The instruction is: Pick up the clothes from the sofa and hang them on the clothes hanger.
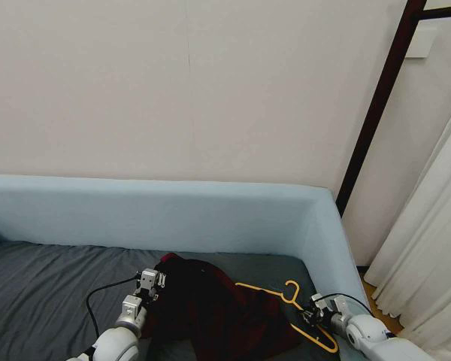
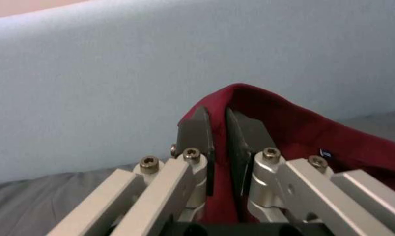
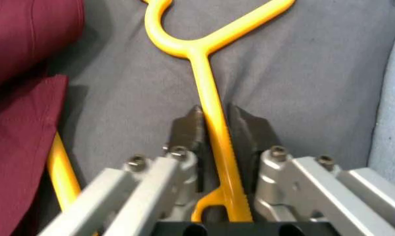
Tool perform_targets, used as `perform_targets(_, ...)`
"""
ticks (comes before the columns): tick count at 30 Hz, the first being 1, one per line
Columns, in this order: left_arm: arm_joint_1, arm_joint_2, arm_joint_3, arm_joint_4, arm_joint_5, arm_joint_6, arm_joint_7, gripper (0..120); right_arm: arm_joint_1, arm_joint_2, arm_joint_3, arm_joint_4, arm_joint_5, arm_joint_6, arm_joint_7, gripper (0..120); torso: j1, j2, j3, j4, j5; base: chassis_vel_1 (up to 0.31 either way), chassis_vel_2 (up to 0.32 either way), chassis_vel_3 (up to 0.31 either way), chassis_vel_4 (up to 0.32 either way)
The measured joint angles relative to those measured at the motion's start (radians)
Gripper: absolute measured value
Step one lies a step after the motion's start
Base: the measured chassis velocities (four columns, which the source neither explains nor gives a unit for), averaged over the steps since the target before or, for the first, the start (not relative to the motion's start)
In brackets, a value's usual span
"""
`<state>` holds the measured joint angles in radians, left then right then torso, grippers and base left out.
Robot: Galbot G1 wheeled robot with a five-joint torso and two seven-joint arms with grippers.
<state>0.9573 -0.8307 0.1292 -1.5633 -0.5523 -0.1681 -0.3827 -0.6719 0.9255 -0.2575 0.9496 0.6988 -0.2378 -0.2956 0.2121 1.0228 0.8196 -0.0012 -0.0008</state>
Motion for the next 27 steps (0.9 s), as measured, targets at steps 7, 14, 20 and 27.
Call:
perform_targets(7,-0.003,0.004,-0.002,-0.001,-0.001,0.0,0.0,7,0.001,0.001,-0.001,-0.002,0.0,0.002,-0.004,4,0.0,0.0,0.0,-0.0001,-0.0001,0.0,0.0,0.0,0.0)
perform_targets(14,0.005,0.005,-0.003,-0.001,0.0,0.0,0.001,7,0.0,0.002,0.007,-0.006,-0.026,0.06,0.017,4,0.0,0.0,0.0,0.0,0.0003,0.0,0.0,0.0,0.0)
perform_targets(20,0.005,0.003,-0.002,-0.002,0.0,-0.005,0.005,7,0.007,-0.03,0.024,0.077,-0.016,0.103,0.096,4,0.0,0.0,0.0,0.0,0.0001,0.0,0.0,0.0,0.0)
perform_targets(27,0.005,0.003,-0.002,0.001,-0.001,-0.022,0.024,7,-0.01,-0.099,0.056,0.278,-0.012,0.101,0.265,4,0.0,0.0,0.0,0.0001,-0.0001,0.0,0.0,0.0,0.0)
